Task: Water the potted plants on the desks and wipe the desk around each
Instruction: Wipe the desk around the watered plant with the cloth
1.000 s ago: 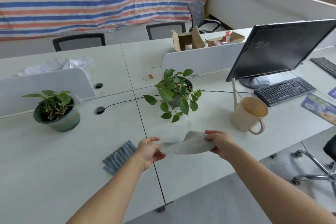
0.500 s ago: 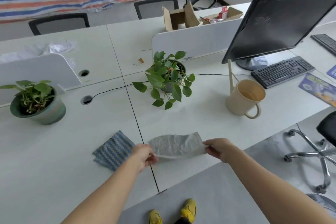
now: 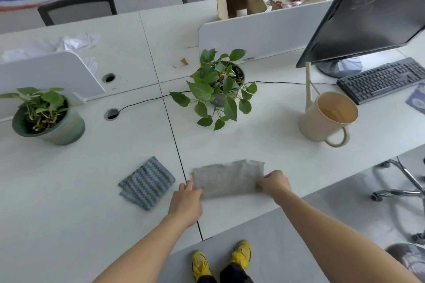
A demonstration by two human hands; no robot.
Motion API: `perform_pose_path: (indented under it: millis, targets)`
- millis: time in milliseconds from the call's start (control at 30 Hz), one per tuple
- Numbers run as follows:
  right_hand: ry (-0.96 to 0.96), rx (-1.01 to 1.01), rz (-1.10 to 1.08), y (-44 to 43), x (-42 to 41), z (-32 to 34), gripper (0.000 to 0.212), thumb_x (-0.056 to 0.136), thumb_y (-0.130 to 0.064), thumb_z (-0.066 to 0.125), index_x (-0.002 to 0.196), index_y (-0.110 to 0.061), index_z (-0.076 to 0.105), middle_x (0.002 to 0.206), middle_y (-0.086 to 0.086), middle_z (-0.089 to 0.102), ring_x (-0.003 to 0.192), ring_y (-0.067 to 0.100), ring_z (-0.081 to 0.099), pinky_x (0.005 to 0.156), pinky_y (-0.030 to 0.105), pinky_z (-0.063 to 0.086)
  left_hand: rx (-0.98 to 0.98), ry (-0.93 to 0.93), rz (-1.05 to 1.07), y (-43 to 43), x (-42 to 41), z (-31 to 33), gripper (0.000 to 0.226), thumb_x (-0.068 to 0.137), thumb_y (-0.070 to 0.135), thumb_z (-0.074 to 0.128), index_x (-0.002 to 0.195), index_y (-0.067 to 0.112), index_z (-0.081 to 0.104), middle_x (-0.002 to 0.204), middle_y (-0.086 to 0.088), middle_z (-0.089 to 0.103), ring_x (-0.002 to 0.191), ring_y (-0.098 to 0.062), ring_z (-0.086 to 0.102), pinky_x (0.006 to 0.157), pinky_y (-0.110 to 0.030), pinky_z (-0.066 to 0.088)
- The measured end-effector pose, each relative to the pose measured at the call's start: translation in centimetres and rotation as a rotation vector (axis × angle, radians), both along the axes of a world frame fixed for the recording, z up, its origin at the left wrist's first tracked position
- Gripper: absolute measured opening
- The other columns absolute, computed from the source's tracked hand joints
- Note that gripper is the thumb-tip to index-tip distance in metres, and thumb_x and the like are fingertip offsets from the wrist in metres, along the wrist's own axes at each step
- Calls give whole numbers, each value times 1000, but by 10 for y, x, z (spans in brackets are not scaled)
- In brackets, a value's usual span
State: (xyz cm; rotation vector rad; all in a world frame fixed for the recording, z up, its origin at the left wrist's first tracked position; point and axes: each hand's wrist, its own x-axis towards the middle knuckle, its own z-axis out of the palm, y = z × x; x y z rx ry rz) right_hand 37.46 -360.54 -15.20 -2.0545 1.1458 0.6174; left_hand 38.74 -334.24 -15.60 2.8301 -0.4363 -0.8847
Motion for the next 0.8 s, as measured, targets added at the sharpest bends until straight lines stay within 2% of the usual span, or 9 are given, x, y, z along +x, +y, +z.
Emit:
perform_pose_path:
  millis: [67, 133, 167, 300, 400, 500, 667, 733, 800]
  targets:
    - [-84, 151, -144, -7, 4, 2, 16, 83, -14, 72, 83, 0, 66, 84, 13, 68, 71, 27, 62, 63, 35, 59, -44, 13, 41, 6, 4, 0, 44, 94, 11, 39, 133, 24, 52, 127, -4, 43, 116, -25, 39, 93, -35, 42]
    - [-222, 213, -182, -4, 10, 15, 7, 85, -8, 70, 83, -2, 67, 89, 14, 67, 75, 26, 64, 72, 40, 63, -107, -9, 111, 14, 8, 2, 38, 97, 17, 40, 132, 21, 55, 123, -4, 46, 115, -24, 43, 93, -35, 43]
    - [-301, 221, -147, 4, 14, 24, 6, 85, -6, 67, 80, -4, 66, 86, 13, 66, 72, 25, 63, 70, 38, 63, -144, -26, 156, 18, 10, 2, 37, 98, 18, 41, 131, 20, 56, 123, -4, 47, 116, -23, 45, 93, -35, 44]
    - [-434, 116, 211, 61, 25, 50, 10, 81, -7, 60, 74, -14, 62, 76, 6, 66, 65, 23, 63, 53, 28, 50, -273, -108, 341, 40, 14, 12, 33, 96, 14, 46, 127, 14, 59, 125, -4, 53, 118, -21, 51, 93, -32, 45]
    - [-366, 154, 447, 103, 24, 42, 4, 86, -16, 64, 87, -20, 63, 88, 1, 68, 75, 20, 64, 57, 28, 52, -286, -140, 444, 57, 15, 17, 31, 94, 11, 48, 120, 11, 64, 119, -7, 59, 111, -23, 57, 91, -32, 47]
    - [-288, 167, 628, 121, 15, 23, 33, 85, -37, 72, 115, -22, 67, 109, -9, 67, 96, 13, 65, 78, 25, 51, -286, -149, 493, 67, 10, 17, 29, 93, 11, 49, 116, 11, 66, 116, -8, 63, 105, -24, 60, 88, -32, 48]
    - [-282, -138, 387, 92, 22, 15, 42, 94, -39, 60, 130, -17, 58, 128, 2, 62, 113, 20, 60, 83, 30, 44, -279, -202, 536, 64, 1, 12, 24, 93, 17, 53, 112, 10, 65, 115, -7, 58, 103, -24, 57, 84, -33, 47]
    - [-157, -96, 285, 85, 26, 13, 56, 91, -42, 64, 136, -13, 50, 126, 7, 61, 112, 26, 59, 82, 31, 43, -182, -288, 486, 62, -2, 7, 26, 90, 20, 59, 113, 10, 63, 116, -8, 53, 107, -27, 52, 85, -36, 46]
    - [-44, 18, 186, 89, 26, 8, 51, 85, -35, 70, 127, -11, 54, 110, 8, 63, 97, 26, 60, 77, 32, 47, -61, -328, 442, 64, 0, 3, 41, 87, 26, 63, 125, 14, 56, 125, -9, 48, 116, -30, 45, 91, -39, 43]
